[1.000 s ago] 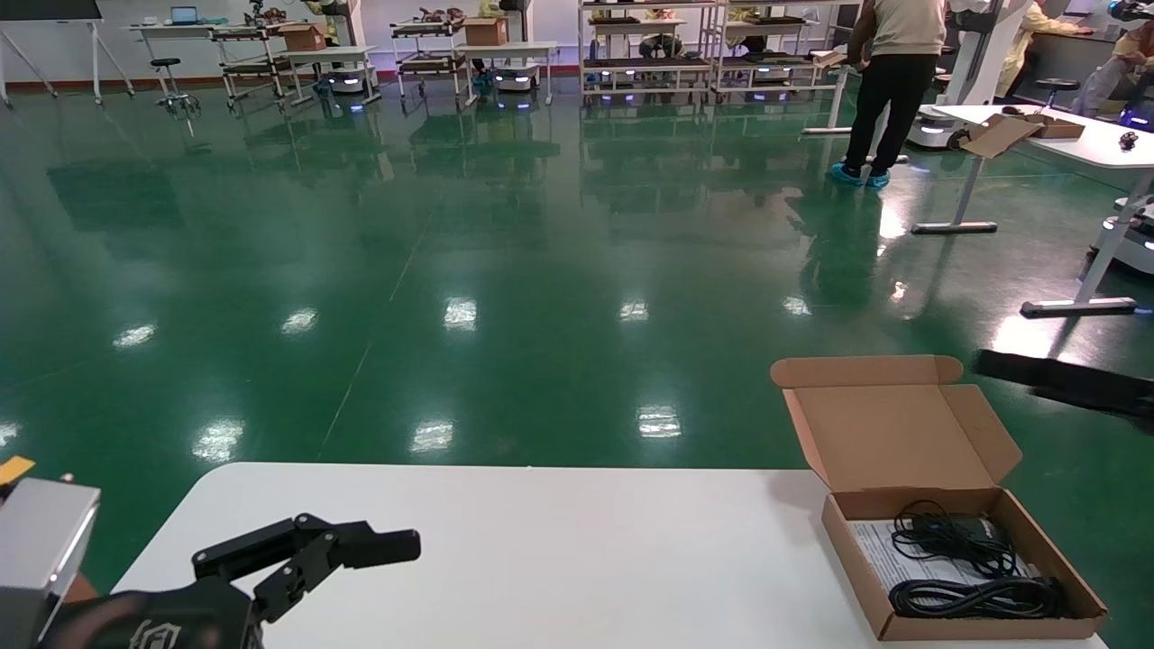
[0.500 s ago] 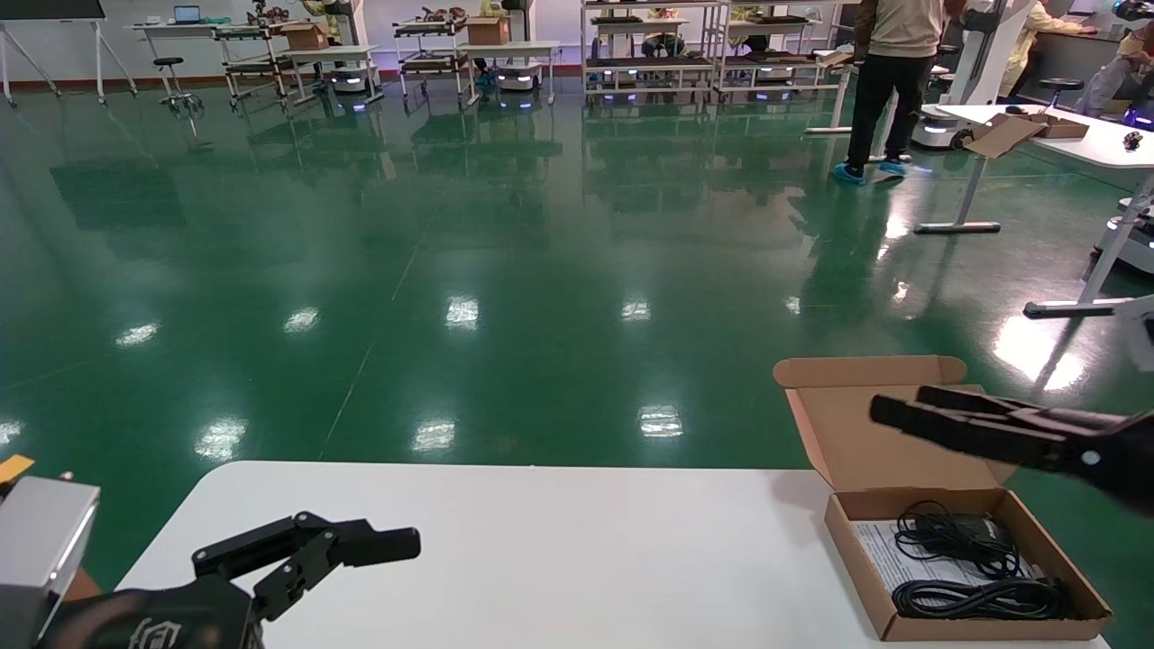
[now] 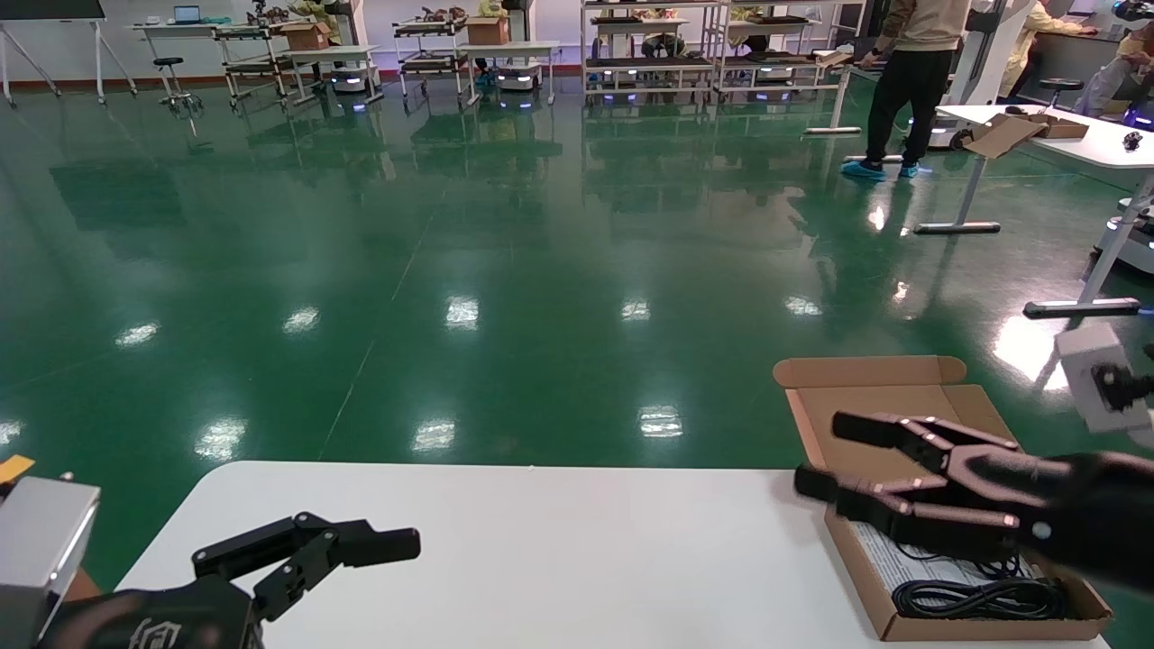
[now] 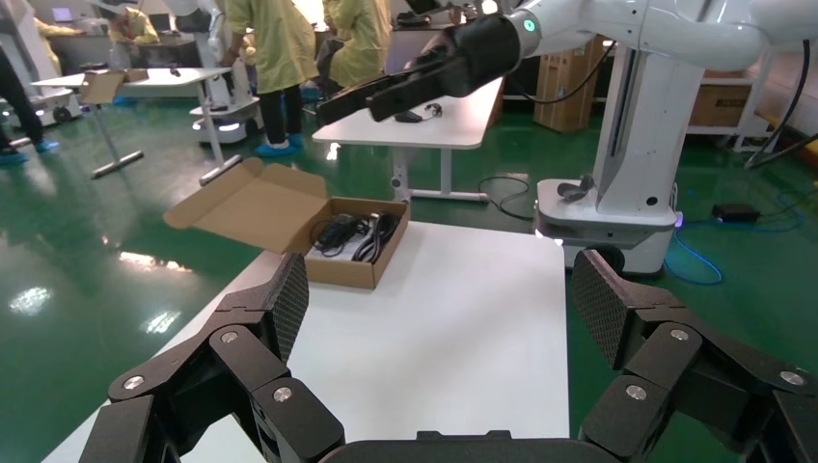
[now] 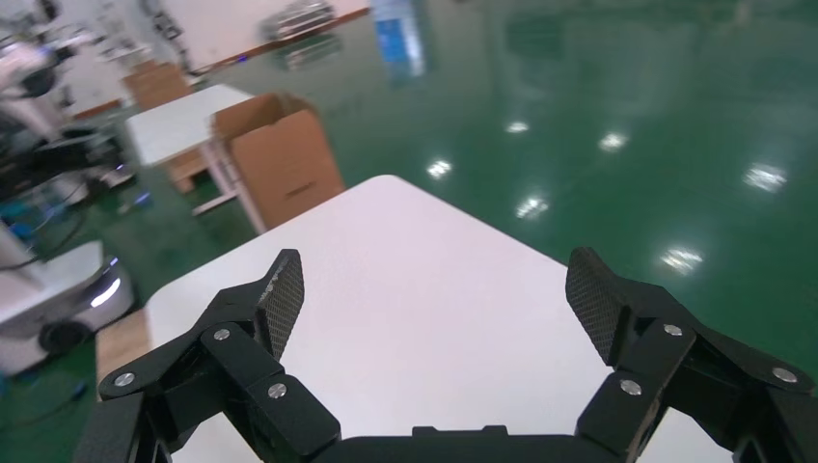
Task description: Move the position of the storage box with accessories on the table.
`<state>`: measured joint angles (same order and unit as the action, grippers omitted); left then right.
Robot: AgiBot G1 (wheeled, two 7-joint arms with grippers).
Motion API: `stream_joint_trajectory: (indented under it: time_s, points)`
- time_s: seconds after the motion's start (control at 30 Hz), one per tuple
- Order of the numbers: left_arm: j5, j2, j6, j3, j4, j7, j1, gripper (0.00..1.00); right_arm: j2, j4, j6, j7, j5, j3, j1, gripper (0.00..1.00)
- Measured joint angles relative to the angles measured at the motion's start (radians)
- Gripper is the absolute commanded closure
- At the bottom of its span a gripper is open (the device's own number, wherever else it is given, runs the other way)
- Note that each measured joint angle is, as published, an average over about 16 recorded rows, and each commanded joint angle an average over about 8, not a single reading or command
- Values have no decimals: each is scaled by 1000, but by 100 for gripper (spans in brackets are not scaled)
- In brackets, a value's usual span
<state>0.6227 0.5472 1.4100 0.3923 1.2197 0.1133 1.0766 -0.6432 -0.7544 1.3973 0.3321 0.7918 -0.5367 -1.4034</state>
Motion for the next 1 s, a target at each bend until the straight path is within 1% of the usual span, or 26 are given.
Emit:
stream_joint_trajectory:
  time_s: [0.77,1.0]
  points:
    - [0,0,0,0,0,0,0,0,28,-458,85,-125,-53,222,284,0]
    - [0,0,0,0,0,0,0,0,33,-545,102,-147,-64,265,339,0]
